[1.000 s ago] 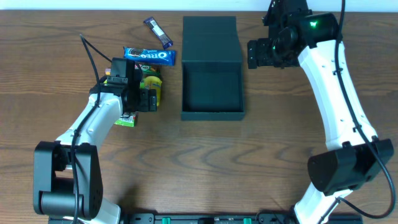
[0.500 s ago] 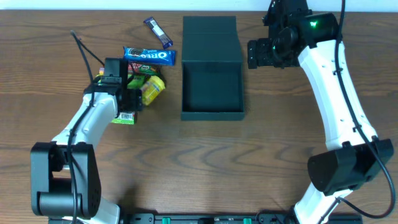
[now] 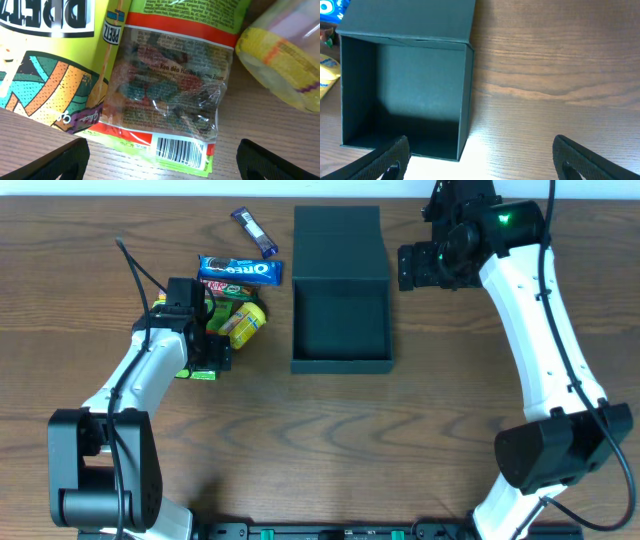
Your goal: Pack container
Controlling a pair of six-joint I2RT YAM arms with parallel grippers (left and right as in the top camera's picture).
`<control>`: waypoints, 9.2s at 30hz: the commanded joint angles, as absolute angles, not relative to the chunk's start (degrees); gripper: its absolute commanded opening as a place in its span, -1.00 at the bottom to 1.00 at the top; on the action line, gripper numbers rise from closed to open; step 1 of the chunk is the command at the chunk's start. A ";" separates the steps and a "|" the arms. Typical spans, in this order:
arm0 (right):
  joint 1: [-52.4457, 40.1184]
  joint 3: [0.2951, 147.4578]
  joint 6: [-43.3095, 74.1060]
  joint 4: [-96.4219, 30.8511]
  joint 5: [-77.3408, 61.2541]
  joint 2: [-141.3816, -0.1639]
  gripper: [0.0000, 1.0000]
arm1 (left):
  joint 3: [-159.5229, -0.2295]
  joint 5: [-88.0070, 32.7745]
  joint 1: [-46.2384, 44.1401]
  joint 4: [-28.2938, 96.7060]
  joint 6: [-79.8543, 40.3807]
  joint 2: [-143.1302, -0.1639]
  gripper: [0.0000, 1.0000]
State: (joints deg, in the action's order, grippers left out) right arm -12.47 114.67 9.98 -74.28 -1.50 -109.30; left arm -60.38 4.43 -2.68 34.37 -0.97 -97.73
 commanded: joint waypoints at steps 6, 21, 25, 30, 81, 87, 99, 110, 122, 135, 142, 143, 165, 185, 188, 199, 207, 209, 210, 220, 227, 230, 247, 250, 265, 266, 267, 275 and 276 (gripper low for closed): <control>-12.03 114.63 9.78 -74.30 -1.52 -109.40 0.82 | -60.84 3.57 -2.63 34.02 0.21 -102.63 0.96; -12.03 114.63 9.78 -73.93 -1.52 -109.40 0.83 | -60.84 10.50 -2.66 33.63 -0.25 -103.50 -0.46; -12.03 114.63 9.76 -73.95 -1.52 -109.40 0.82 | -60.84 10.48 -2.66 33.63 -0.25 -103.68 -0.70; -12.03 114.63 9.76 -73.97 -1.52 -109.40 0.83 | -60.86 10.48 -2.94 34.00 -0.49 -103.83 -0.89; -10.09 114.63 9.32 -74.13 -1.52 -109.40 0.83 | -60.93 21.69 -14.72 30.59 -4.27 -103.55 0.24; -10.09 114.63 9.32 -74.06 -1.52 -109.40 0.83 | -60.90 28.91 -15.86 29.26 -4.27 -106.65 0.21; -10.09 114.63 9.37 -74.04 -1.54 -109.40 0.82 | -60.90 34.57 -16.21 28.16 -4.95 -112.40 -0.88; -10.09 114.63 9.37 -73.25 -1.52 -109.40 0.82 | -72.25 36.64 -19.97 40.03 -7.90 -105.23 -0.89; -10.09 114.63 9.34 -73.10 -1.52 -109.40 0.82 | -87.77 36.40 -20.29 46.57 -7.62 -98.28 -0.89; -10.09 114.63 9.08 -73.06 -1.52 -109.40 0.84 | -91.55 32.58 -25.19 45.78 -6.24 -98.37 -0.27; -10.09 114.63 8.80 -73.17 -1.52 -109.40 0.85 | -91.07 23.59 -22.26 51.37 -8.91 -98.37 0.60; -10.09 114.63 8.64 -73.14 -1.52 -109.40 0.84 | -90.70 21.67 -21.58 52.12 -9.06 -98.48 0.65; -10.09 114.63 8.67 -74.94 -1.52 -109.40 0.85 | -76.75 -2.31 -13.52 45.43 -8.19 -104.62 0.90; -10.13 114.63 9.19 -75.61 -1.98 -109.40 0.85 | -72.10 -19.16 -2.94 37.78 -9.06 -111.72 0.90; -10.15 114.63 9.37 -75.92 -1.98 -109.40 0.85 | -72.10 -20.34 -2.90 36.77 -9.50 -114.56 0.91; -10.15 114.63 9.37 -75.88 -1.96 -109.40 0.85 | -72.10 -20.75 -2.90 36.77 -9.91 -117.16 -0.21; -10.15 114.63 9.37 -75.90 -1.96 -109.40 0.85 | -80.73 -12.86 -2.92 46.87 -10.37 -114.96 -0.88; -10.13 114.63 9.37 -75.90 -1.91 -109.40 0.83 | -84.71 -7.01 -3.36 49.23 -10.39 -111.63 -0.88; -10.02 114.63 9.37 -75.90 -1.89 -109.40 0.81 | -86.32 -4.54 -3.77 49.43 -10.35 -109.36 -0.88; -2.02 114.63 13.30 -77.97 -0.86 -109.40 0.81 | -91.98 -1.10 -18.22 45.78 -17.96 -100.09 -0.88; 3.25 114.63 13.26 -80.25 -0.84 -109.40 0.83 | -91.98 -1.04 -30.50 43.53 -24.80 -102.02 -0.88; 4.60 114.63 13.21 -80.64 -0.84 -109.40 0.86 | -91.98 -1.02 -32.88 43.64 -33.10 -104.01 -0.88; 5.39 114.63 9.58 -81.71 -1.39 -109.40 0.88 | -92.12 -1.32 -33.74 43.68 -37.54 -104.84 0.91; 4.91 114.63 4.36 -81.60 -8.27 -109.40 0.67 | -92.12 5.30 -32.91 43.92 -34.04 -101.58 0.91; -19.81 114.54 -2.55 -72.14 -14.28 -120.29 -0.97 | -92.03 0.89 -13.32 45.23 -24.64 -96.84 0.91; -20.99 114.54 -2.15 -71.94 -13.93 -122.06 -0.97 | -92.03 0.30 -13.06 45.23 -23.73 -96.84 0.91; -22.15 114.54 -2.15 -71.64 -13.91 -124.20 -0.97 | -92.03 0.36 -12.97 45.25 -23.03 -96.84 0.90; -24.47 114.54 1.76 -66.78 -13.32 -134.67 -0.97 | -92.03 0.34 -12.93 45.25 -22.24 -96.84 0.90; -24.53 114.54 2.17 -66.08 -13.37 -135.70 -0.97 | -92.03 0.34 -12.93 45.28 -22.22 -96.84 0.90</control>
